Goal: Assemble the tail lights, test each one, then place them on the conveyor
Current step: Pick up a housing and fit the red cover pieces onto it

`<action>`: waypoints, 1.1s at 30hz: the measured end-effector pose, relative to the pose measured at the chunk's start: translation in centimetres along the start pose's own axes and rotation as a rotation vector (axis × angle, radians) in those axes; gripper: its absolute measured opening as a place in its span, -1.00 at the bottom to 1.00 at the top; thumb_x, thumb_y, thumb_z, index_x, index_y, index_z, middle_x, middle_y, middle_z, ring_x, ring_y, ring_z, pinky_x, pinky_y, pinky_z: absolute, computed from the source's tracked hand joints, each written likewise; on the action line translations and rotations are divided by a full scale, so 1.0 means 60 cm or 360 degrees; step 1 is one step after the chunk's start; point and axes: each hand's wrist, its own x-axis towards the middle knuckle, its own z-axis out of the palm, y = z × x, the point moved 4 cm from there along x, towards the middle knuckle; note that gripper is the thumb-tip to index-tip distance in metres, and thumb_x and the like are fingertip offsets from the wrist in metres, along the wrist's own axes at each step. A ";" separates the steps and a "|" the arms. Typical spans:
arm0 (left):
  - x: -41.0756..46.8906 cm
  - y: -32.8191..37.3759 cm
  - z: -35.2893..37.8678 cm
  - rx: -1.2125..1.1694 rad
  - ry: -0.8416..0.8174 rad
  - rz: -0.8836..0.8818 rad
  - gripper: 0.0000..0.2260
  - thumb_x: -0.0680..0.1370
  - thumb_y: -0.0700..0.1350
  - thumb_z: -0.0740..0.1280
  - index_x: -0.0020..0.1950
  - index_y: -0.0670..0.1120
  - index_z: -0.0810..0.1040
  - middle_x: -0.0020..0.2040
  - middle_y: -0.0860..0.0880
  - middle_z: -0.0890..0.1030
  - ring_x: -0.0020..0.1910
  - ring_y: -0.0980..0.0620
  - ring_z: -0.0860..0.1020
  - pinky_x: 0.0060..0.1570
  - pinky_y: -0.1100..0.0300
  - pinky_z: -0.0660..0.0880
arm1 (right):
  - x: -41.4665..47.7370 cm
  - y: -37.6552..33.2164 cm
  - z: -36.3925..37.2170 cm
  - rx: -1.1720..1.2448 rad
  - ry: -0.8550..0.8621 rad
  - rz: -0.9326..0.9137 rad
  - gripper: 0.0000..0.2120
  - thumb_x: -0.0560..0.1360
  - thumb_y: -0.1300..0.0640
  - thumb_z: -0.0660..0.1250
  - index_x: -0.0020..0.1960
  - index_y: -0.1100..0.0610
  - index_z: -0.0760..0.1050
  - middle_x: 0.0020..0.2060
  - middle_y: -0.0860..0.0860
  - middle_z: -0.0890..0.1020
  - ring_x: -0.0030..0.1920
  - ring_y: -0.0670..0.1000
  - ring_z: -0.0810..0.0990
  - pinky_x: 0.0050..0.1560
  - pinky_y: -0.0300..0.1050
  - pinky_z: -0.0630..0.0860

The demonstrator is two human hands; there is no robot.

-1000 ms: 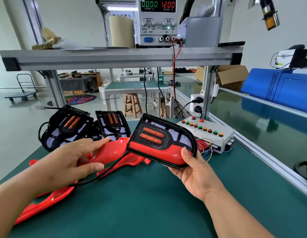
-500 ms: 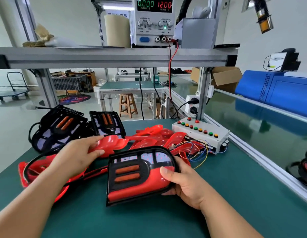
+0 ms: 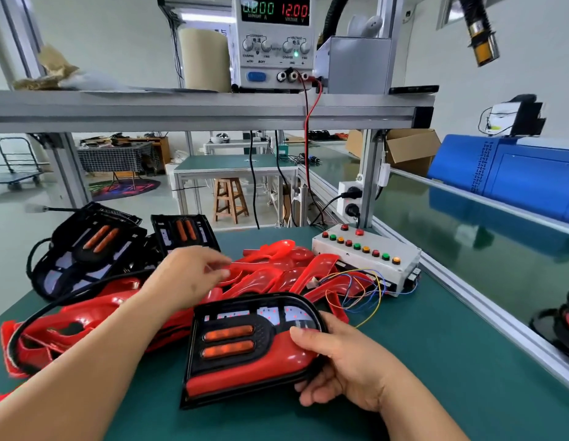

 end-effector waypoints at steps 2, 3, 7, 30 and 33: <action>0.035 0.051 0.008 -0.0007 -0.0146 0.0107 -0.83 0.54 0.00 0.38 0.11 0.10 0.66 0.03 0.13 0.66 0.01 0.15 0.56 0.06 0.31 0.38 | -0.002 -0.001 0.001 0.0039 -0.0032 0.0006 -0.61 0.48 -0.02 0.43 0.22 -0.01 0.36 -0.32 0.16 0.64 -0.44 0.11 0.64 -0.55 -0.23 0.52; 0.051 0.077 0.016 -0.0003 -0.0241 0.0168 -0.84 0.54 -0.02 0.38 0.10 0.08 0.67 0.05 0.12 0.66 0.04 0.15 0.56 0.09 0.31 0.40 | -0.003 -0.002 0.002 0.0050 -0.0051 0.0003 -0.56 0.45 -0.04 0.45 0.23 -0.01 0.35 -0.33 0.18 0.63 -0.44 0.11 0.63 -0.54 -0.23 0.52; 0.095 0.149 0.065 -0.0032 -0.0582 0.0216 -0.84 0.54 -0.09 0.39 0.10 -0.01 0.67 -0.12 0.10 0.64 -0.17 0.16 0.56 0.02 0.25 0.47 | -0.008 -0.004 0.001 0.0085 -0.0107 -0.0011 -0.40 0.38 -0.07 0.50 0.29 -0.01 0.29 -0.31 0.18 0.65 -0.43 0.11 0.63 -0.50 -0.23 0.53; 0.110 0.090 0.079 0.0379 -0.0462 0.0492 -0.77 0.60 -0.13 0.24 0.24 0.06 0.48 0.13 0.00 0.52 0.15 -0.04 0.50 0.19 0.04 0.42 | -0.004 -0.001 -0.006 0.0049 -0.0066 -0.0020 -0.38 0.32 -0.14 0.50 0.29 -0.07 0.34 -0.28 0.16 0.66 -0.40 0.10 0.62 -0.45 -0.21 0.52; 0.087 0.080 0.088 0.0202 -0.0822 0.0421 -0.58 0.62 -0.06 0.26 0.47 0.08 0.33 0.42 0.04 0.42 0.38 0.03 0.38 0.38 0.17 0.27 | -0.002 0.000 -0.007 0.0041 -0.0066 -0.0010 -0.38 0.33 -0.13 0.50 0.30 -0.07 0.34 -0.28 0.19 0.65 -0.41 0.12 0.62 -0.47 -0.22 0.51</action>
